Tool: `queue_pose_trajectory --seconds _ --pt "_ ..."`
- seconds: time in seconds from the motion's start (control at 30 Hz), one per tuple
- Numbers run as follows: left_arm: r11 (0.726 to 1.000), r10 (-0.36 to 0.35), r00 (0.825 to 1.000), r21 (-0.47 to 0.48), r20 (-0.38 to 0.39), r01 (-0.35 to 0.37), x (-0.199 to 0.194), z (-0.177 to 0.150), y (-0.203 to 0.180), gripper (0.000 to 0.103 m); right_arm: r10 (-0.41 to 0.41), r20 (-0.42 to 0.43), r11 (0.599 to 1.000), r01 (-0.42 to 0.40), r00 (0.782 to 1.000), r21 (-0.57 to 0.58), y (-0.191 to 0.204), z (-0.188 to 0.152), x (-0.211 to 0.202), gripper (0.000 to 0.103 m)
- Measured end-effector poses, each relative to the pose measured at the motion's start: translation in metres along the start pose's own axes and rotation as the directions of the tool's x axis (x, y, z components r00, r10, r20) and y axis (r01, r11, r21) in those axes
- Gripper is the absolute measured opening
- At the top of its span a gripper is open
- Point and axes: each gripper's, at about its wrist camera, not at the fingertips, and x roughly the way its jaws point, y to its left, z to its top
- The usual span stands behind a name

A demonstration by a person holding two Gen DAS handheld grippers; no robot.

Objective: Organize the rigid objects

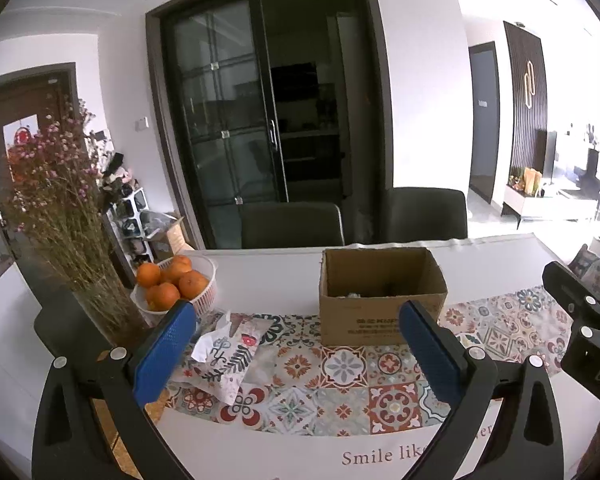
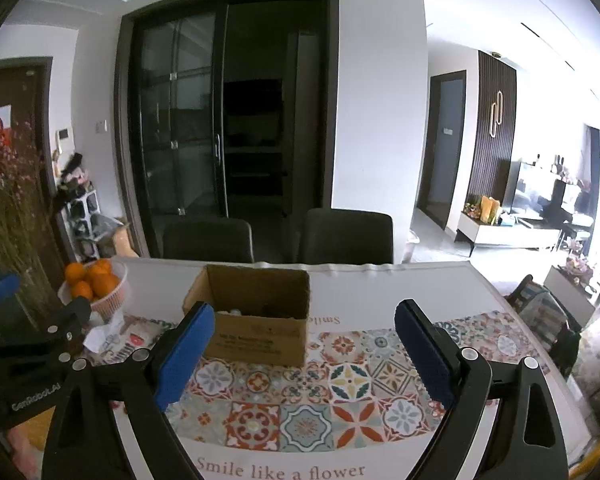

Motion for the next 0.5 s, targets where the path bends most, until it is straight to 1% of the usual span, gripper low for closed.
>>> queue_pose_trajectory --seconds 0.33,0.5 --pt "0.999 -0.021 0.999 -0.026 0.044 0.022 -0.016 0.002 0.007 0.103 0.046 0.019 0.999 -0.046 0.999 0.021 0.001 0.001 -0.01 0.093" --pt "1.0 -0.009 0.998 -0.023 0.061 0.01 -0.02 0.003 0.006 0.103 0.04 0.032 0.999 -0.04 0.999 0.02 0.002 0.002 -0.015 0.093"
